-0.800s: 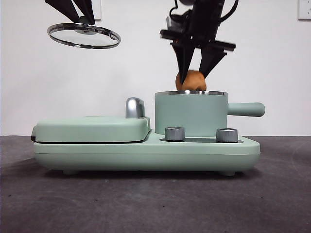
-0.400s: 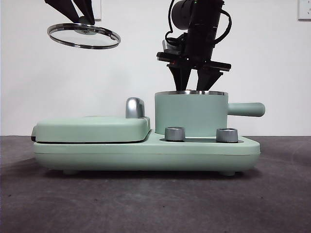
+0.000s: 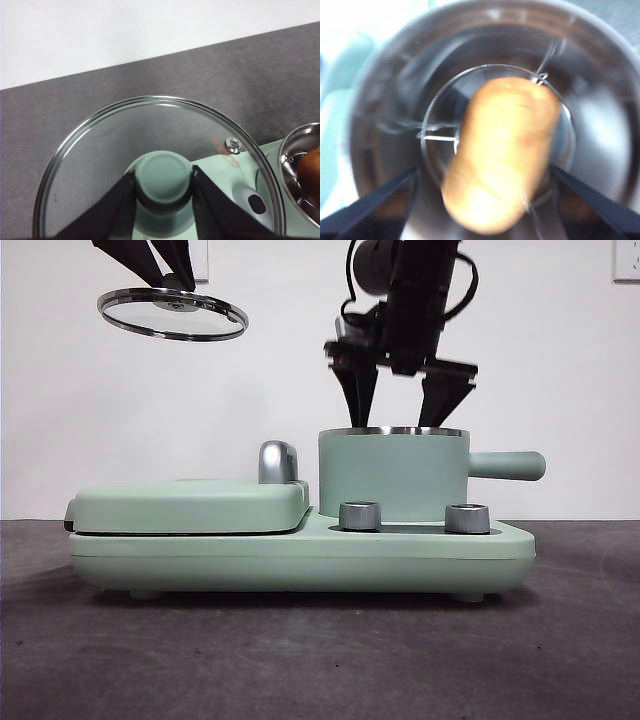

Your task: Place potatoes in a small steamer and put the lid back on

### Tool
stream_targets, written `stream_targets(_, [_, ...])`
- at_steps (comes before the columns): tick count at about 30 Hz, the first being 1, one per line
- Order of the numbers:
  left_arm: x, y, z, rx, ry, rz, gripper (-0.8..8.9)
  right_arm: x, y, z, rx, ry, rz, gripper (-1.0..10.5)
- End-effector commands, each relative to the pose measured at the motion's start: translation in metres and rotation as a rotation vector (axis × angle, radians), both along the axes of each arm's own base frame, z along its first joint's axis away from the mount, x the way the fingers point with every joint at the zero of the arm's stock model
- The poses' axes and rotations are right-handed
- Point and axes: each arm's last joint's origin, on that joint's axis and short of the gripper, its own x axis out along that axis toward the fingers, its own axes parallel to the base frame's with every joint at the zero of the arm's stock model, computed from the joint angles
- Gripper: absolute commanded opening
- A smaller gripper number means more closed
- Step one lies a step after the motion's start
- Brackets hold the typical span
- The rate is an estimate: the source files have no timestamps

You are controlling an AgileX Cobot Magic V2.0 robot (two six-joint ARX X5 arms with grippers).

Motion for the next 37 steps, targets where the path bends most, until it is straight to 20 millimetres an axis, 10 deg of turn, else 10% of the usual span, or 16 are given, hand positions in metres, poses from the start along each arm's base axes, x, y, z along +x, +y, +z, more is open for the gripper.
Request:
stream_targets(1, [0.001, -0.001, 0.008, -0.015, -0.043, -0.002, 0.16, -0.002, 0.001, 0.022, 0.016, -0.036, 0.005, 4.3])
stream_targets(12, [0.01, -0.006, -0.002, -0.016, -0.013, -0.01, 0.16, -0.065, -0.029, 0.118, 0.133, -0.217, 0.014, 4.3])
stream_targets(19, [0.009, -0.006, -0.002, -0.016, -0.013, -0.01, 0.16, -0.156, -0.074, 0.154, 0.136, -0.279, 0.063, 4.3])
stream_targets(37, [-0.009, -0.055, -0.003, -0.016, -0.008, -0.152, 0.16, -0.365, -0.179, 0.117, 0.252, -0.467, 0.023, 4.3])
